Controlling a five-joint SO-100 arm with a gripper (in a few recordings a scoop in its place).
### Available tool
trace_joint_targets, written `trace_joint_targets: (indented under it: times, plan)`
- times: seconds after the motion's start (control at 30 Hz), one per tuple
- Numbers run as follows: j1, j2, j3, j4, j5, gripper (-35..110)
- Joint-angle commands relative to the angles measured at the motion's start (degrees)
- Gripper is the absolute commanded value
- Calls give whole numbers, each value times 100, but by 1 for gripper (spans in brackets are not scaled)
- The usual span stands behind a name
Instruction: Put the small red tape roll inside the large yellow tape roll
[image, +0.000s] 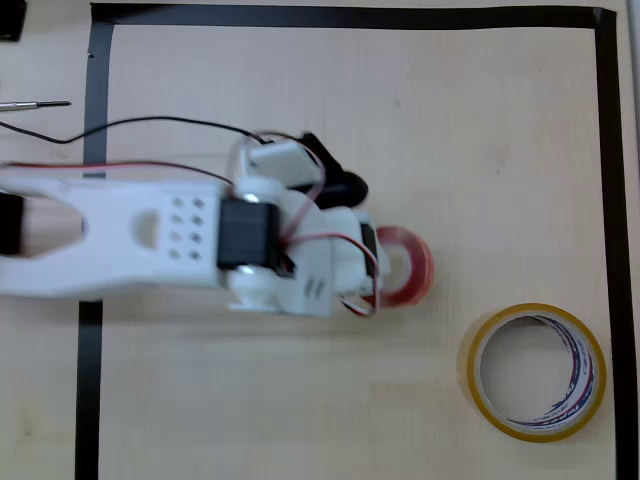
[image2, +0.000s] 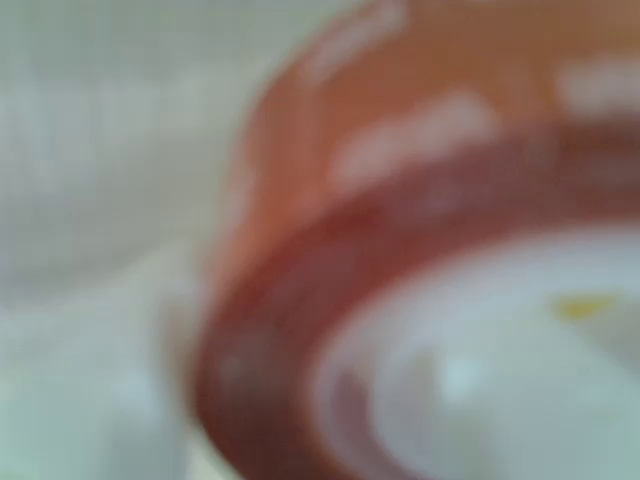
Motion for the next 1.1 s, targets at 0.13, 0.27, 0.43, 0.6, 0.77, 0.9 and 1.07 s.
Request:
trace_joint_targets:
  times: [0.13,0.27,0.43,0.6,0.77,0.9,1.07]
  plan:
    - [141,-1099,-4579,1494,-62,0]
    - [167,-1099,-4632,1494,-70,0]
    - [176,-1125,-4649,1433,-88,0]
    - [202,-1213,-4649,1195,-97,0]
    - [255,-1274,-4649,703,-97,0]
    - [308,-1327,-4649,211,-79,0]
    - [404,-1468,-4649,-483,-62,0]
